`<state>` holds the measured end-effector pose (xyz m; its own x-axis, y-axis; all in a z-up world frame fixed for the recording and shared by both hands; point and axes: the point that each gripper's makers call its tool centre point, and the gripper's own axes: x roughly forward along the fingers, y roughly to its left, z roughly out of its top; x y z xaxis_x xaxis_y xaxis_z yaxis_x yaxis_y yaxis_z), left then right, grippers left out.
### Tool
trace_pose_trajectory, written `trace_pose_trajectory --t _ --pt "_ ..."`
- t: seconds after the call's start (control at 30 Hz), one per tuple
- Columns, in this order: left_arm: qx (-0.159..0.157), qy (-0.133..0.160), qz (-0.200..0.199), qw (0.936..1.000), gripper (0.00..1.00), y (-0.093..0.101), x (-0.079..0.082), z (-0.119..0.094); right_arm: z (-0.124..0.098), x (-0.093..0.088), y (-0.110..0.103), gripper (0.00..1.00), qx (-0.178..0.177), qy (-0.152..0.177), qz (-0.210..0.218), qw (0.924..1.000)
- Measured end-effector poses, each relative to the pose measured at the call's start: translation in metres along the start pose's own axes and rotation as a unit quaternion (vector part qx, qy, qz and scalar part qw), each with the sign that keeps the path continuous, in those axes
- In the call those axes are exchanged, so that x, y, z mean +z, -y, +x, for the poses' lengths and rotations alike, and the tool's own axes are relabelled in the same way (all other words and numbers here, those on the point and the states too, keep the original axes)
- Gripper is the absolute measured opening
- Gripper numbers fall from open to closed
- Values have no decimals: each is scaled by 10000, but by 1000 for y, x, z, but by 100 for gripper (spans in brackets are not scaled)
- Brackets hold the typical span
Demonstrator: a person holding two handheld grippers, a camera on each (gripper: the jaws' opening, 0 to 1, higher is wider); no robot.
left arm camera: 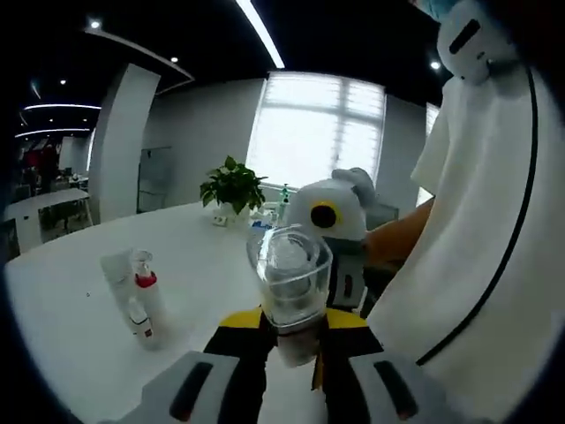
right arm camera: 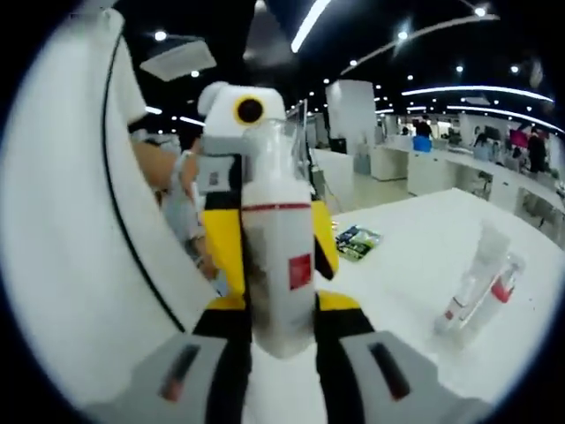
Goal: Arrange the skincare products in the storage area until every visible bottle or jar stands upright without overlapping.
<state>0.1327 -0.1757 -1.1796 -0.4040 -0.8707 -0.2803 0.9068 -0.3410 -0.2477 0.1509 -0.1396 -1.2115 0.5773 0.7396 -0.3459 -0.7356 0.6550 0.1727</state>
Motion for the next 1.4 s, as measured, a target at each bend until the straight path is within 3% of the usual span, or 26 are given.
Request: trace_pose_trajectory --t 0.1,0.17,0.27,0.4,0.53,0.6,0.8,1.0,1.03,1.13,1.17,1.27,1.33,1.4 --pt "98 -44 -115 9999 23 -5 -3 1 3 -4 6 23 -316 -98 50 9994" --pt "340 -87 -152 9993 23 -13 -7 2 4 -5 11 23 -553 -132 51 9984" --pt "761 118 -498 9958 24 -24 -2 3 5 -1 22 23 -1002 -20 286 9946" --pt "1297 507 -1108 9840 25 -39 4 1 -1 5 43 23 -1740 -79 206 9845" --pt "1809 961 -1748 9631 29 -50 12 -1 -2 14 57 23 -2262 -276 -108 9736" --pt "2030 873 -1868 9572 29 -52 6 -1 1 12 58 23 -2369 -456 -232 9702" --pt "2350 668 -1683 9550 25 -50 -3 -3 10 6 57 24 -2474 -570 -277 9668" --pt "2155 625 -1822 9573 23 -45 -9 -6 12 0 51 24 -2352 -699 -385 9687" --pt "1988 624 -1796 9614 23 -44 -9 -8 13 1 49 24 -2265 -713 -546 9699" --pt "1657 540 -1691 9701 23 -41 -6 -14 15 7 41 24 -1855 -471 -472 9804" --pt "1569 451 -1512 9749 23 -40 -5 -18 16 10 35 25 -1601 -337 -432 9856" --pt "725 173 -1130 9908 23 -16 -1 -19 12 14 14 25 -787 -13 -347 9963" --pt "443 -79 -629 9970 23 -5 -1 -20 6 16 -3 23 -163 162 -266 9994" --pt "209 -259 -446 9985 23 4 -3 -20 1 19 -11 23 150 305 -118 9994"
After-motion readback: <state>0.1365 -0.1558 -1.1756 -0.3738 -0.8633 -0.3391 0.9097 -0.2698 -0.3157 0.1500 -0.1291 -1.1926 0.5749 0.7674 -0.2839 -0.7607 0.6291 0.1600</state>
